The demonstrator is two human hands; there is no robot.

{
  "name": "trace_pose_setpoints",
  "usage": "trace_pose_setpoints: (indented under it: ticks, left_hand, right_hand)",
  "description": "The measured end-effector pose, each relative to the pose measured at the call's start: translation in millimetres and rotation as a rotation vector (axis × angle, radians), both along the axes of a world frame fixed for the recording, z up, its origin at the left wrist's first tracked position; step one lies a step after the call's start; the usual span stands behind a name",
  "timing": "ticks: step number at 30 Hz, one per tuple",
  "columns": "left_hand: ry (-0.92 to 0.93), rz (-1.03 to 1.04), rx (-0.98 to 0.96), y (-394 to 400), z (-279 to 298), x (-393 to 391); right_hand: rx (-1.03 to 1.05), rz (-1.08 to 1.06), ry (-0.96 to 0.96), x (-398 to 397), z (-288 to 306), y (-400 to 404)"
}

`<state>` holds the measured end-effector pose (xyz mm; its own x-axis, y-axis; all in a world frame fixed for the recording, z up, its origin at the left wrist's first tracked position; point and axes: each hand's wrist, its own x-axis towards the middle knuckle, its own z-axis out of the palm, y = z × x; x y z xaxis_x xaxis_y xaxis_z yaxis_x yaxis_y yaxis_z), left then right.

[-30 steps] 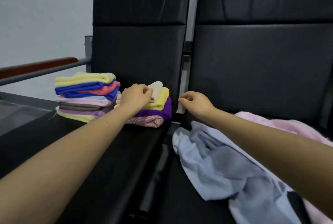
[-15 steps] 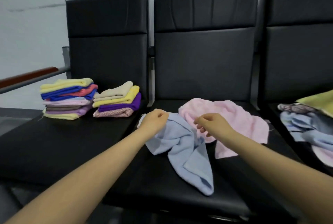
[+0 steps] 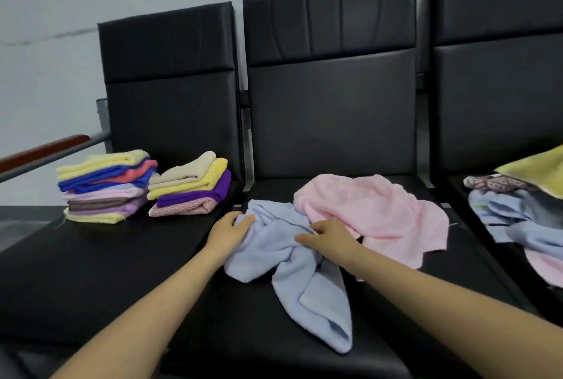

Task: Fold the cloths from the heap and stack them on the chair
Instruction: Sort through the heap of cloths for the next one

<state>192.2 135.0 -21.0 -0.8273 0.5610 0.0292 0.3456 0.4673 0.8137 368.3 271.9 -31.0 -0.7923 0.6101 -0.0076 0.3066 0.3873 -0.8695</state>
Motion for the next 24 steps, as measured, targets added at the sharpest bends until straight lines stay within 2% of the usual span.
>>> trace_pose_setpoints:
  ticks: [5, 7, 11, 13, 15, 18, 20, 22, 23, 24]
  left_hand:
    - [-0.161, -0.078, 0.098, -4.5, -2.8, 3.1]
    - [-0.237, -0.102, 0.202, -12.6, 3.1, 6.0]
    - [-0.418, -0.090, 0.540, -29.5, 28.0, 17.0]
    - [-0.446, -0.104, 0.618, -36.3, 42.1, 25.0]
    - [-0.420, -0.150, 0.660, -41.1, 53.2, 36.7]
    - [-0.308, -0.221, 0.607, -45.6, 62.1, 56.2]
    - [-0.307, -0.279, 0.533, -46.6, 60.4, 61.9]
    - [-0.289, -0.334, 0.412, -48.1, 54.6, 63.8]
    - [-0.277, -0.352, 0.335, -48.6, 50.1, 62.6]
    - [-0.269, -0.368, 0.255, -48.7, 45.4, 61.3]
  right_hand:
    - [-0.227, 0.071, 0.096, 18.3, 13.9, -2.7]
    - [-0.233, 0.070, 0.163, 26.7, 24.8, -4.2]
    - [-0.349, 0.030, 0.386, 45.4, 58.1, -7.5]
    - [-0.445, -0.005, 0.501, 56.2, 76.3, -5.6]
    - [-0.505, -0.085, 0.533, 60.8, 88.8, 0.9]
    - [-0.699, -0.144, 0.565, 66.8, 91.1, 10.4]
    - [-0.754, -0.209, 0.578, 72.4, 86.8, 20.2]
    - [-0.702, -0.311, 0.561, 79.8, 82.0, 29.5]
    - [-0.603, -0.383, 0.484, 82.4, 79.4, 32.7]
    - [-0.409, -0.426, 0.339, 85.7, 75.1, 36.5]
